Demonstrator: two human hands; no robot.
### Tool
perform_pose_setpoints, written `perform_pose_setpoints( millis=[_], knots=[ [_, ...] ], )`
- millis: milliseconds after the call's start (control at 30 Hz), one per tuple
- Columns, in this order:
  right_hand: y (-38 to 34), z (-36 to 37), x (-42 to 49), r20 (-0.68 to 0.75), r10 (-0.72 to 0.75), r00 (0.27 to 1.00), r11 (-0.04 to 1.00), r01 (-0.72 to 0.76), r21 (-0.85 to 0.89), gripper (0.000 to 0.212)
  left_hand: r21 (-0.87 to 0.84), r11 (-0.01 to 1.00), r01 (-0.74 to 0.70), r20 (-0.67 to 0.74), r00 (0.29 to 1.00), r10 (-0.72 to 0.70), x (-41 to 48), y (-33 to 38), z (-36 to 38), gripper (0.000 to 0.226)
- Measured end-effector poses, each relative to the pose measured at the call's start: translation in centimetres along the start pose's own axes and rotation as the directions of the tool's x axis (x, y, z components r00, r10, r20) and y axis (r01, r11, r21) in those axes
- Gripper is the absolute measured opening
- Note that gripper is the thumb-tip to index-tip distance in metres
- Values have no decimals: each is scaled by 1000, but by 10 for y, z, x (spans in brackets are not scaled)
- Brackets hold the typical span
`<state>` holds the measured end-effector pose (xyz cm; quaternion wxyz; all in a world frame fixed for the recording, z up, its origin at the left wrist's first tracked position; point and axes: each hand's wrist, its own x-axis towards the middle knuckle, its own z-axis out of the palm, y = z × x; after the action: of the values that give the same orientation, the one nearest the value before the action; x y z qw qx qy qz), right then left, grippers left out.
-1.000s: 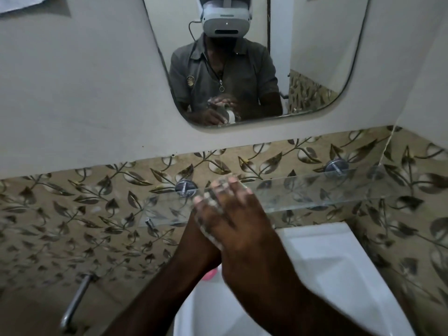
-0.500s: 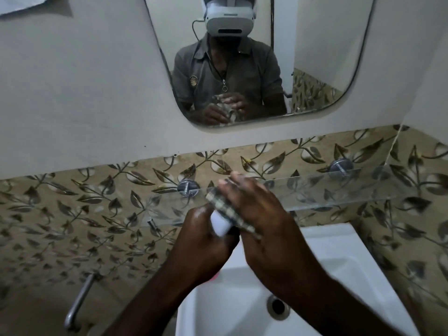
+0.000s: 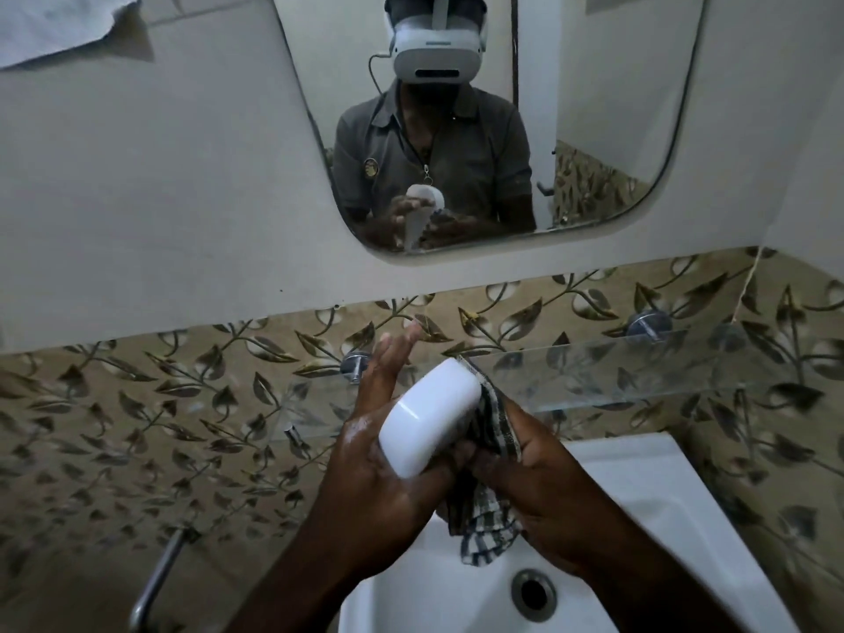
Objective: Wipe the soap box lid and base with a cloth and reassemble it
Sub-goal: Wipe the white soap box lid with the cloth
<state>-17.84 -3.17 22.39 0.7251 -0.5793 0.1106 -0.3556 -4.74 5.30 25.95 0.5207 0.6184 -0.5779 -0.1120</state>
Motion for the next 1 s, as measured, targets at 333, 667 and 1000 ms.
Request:
perform_pose_setpoints(
  millis=[333,667,1000],
  knots=[
    [-22,-33,6,152,1,988,835,83,-544,48,-320,919,231,285,948,-139,5,6,-29,57],
    [-31,-19,0,262,-195,945,325,315,-892,64,208,959,193,322,912,-253,5,3,-4,21],
    [-20,-15,15,71,-420,905,255,193,-948,68,117,992,37,136,989,-53,-2,2,11,14]
  ],
)
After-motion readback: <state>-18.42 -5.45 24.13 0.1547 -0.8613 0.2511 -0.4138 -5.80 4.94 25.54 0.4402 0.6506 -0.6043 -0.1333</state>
